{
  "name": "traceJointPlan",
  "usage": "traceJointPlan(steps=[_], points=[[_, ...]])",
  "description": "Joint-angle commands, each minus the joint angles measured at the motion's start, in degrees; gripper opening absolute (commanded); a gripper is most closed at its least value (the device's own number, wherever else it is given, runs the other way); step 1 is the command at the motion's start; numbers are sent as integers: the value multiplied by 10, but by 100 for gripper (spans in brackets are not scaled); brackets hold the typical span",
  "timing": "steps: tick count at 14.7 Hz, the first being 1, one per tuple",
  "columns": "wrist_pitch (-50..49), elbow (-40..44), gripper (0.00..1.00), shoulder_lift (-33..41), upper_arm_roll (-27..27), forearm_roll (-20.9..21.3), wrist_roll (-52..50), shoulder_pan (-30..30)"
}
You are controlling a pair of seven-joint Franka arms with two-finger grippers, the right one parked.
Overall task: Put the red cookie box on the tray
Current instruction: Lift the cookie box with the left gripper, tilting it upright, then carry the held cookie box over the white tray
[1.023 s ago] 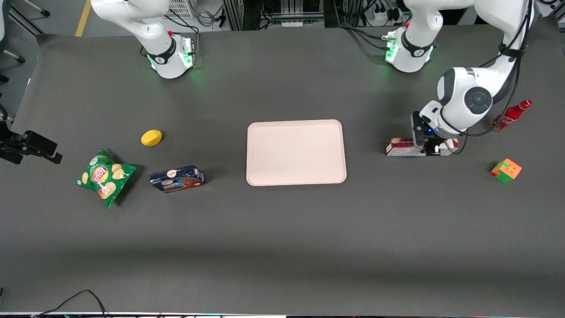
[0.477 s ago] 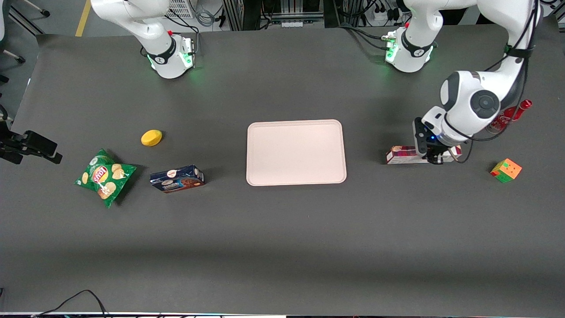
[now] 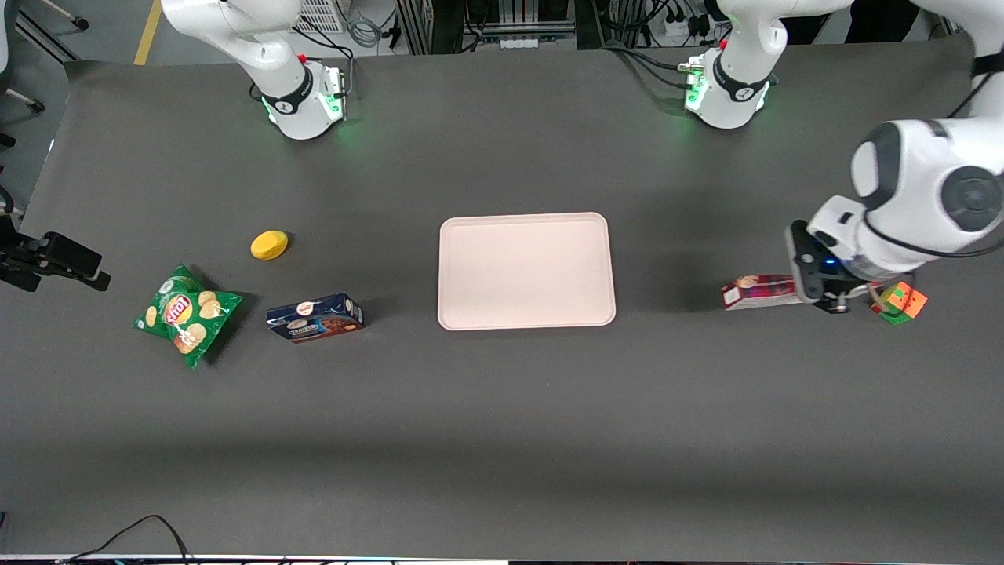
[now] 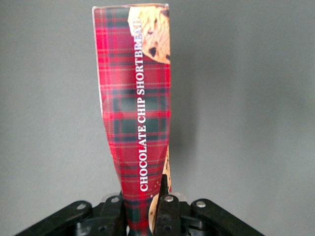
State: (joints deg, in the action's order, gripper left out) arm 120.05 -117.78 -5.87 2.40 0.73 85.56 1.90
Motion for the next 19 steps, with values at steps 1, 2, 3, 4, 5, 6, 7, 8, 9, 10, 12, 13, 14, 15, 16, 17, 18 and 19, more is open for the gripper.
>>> traceJointPlan(steps=[1, 2, 3, 4, 5, 6, 7, 8, 9, 10, 12, 13, 14, 15, 16, 17, 18, 19], points=[[-131, 110, 0, 1, -8, -13, 7, 2], [-153, 130, 0, 1, -12, -13, 5, 2], [-166, 142, 0, 2, -13, -13, 2, 2], [-173, 145, 0, 2, -13, -16, -14, 2], [-178, 146, 0, 9, -13, -22, -55, 2], [-189, 144, 0, 21, -12, -41, -106, 1], [-198, 144, 0, 28, -7, -61, -163, -1], [-199, 144, 0, 31, -2, -72, -221, -2], [-198, 142, 0, 31, 12, -79, -272, -2], [-191, 141, 0, 29, 28, -85, -315, -4], [-177, 142, 0, 30, 75, -85, -443, -4], [-177, 142, 0, 31, 102, -82, -533, -5], [-179, 142, 0, 33, 136, -79, -638, -4], [-179, 142, 0, 34, 166, -77, -737, -5], [-177, 142, 0, 35, 197, -72, -823, -5], [-173, 143, 0, 34, 230, -59, -907, -6], [-169, 142, 0, 31, 260, -46, -994, -6], [-158, 141, 0, 29, 289, -33, -1068, -8]])
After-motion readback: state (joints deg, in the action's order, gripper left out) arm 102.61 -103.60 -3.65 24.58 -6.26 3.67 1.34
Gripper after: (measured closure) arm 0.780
